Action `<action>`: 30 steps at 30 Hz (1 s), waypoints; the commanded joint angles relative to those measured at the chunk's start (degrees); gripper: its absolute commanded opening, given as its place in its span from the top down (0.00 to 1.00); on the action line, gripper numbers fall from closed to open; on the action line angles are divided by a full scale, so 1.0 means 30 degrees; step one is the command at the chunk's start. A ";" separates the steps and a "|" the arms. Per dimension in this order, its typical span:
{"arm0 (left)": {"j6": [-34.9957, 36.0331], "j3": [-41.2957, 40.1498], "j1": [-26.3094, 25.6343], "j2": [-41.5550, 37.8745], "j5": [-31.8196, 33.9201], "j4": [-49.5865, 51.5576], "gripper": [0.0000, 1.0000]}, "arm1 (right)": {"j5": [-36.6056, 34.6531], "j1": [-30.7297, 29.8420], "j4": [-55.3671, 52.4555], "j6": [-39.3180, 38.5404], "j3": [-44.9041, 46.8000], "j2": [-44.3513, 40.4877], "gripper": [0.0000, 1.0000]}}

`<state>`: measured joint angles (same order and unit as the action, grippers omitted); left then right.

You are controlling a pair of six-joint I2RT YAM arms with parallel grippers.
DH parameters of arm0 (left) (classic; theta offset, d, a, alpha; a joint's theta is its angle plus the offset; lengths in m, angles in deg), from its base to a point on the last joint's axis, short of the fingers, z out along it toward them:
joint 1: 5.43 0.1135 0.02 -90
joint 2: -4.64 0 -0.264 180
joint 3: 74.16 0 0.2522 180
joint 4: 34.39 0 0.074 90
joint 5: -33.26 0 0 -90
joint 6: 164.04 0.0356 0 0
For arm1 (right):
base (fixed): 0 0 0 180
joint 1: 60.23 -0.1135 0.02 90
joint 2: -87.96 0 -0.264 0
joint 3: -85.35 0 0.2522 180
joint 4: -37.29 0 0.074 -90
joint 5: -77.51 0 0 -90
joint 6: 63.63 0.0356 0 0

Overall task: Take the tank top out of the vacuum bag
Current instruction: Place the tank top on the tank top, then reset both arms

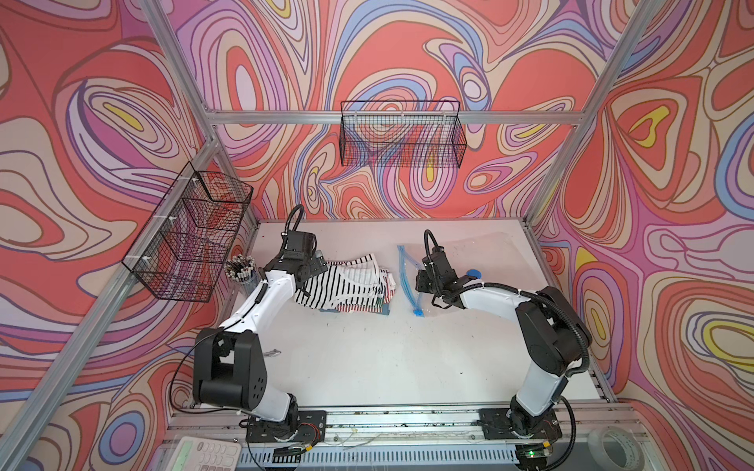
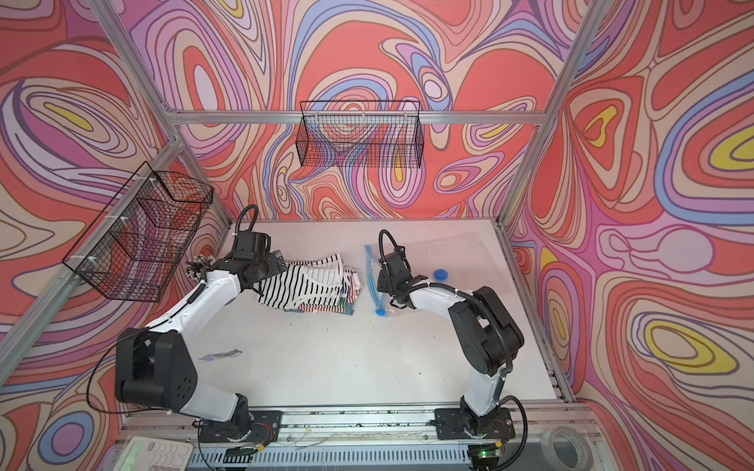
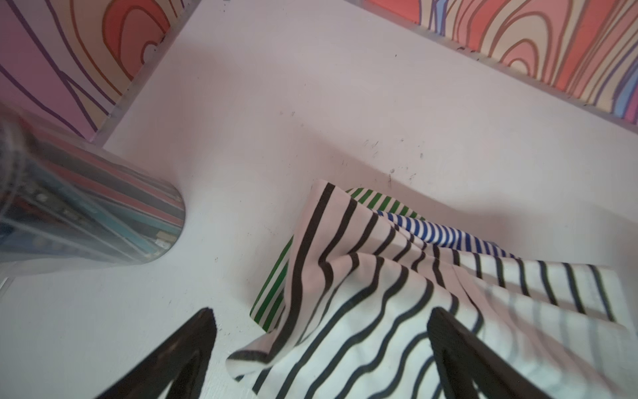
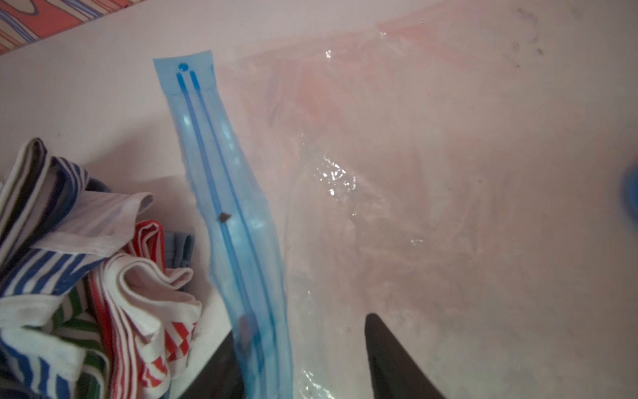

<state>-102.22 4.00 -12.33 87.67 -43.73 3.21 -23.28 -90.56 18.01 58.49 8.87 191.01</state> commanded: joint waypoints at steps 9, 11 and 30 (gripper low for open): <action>0.2063 -0.7335 -0.0104 -0.5177 0.1705 -1.0431 0.00 | -0.2066 0.0104 -0.0948 -0.2185 -0.1501 -0.3489 0.02; 0.2978 -0.8554 -0.0104 -0.4956 0.2305 -1.2588 0.00 | -0.3305 0.0114 -0.0069 -0.2846 -0.0717 -0.4508 0.02; 0.7933 -1.1418 0.0193 -0.2091 0.3399 -1.9919 0.00 | -0.8394 0.2924 1.2113 -0.8614 0.8616 -0.8463 0.02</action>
<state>-82.59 -29.90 -12.16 81.30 -34.98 -50.39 -46.06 -82.60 43.82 37.22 31.42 166.50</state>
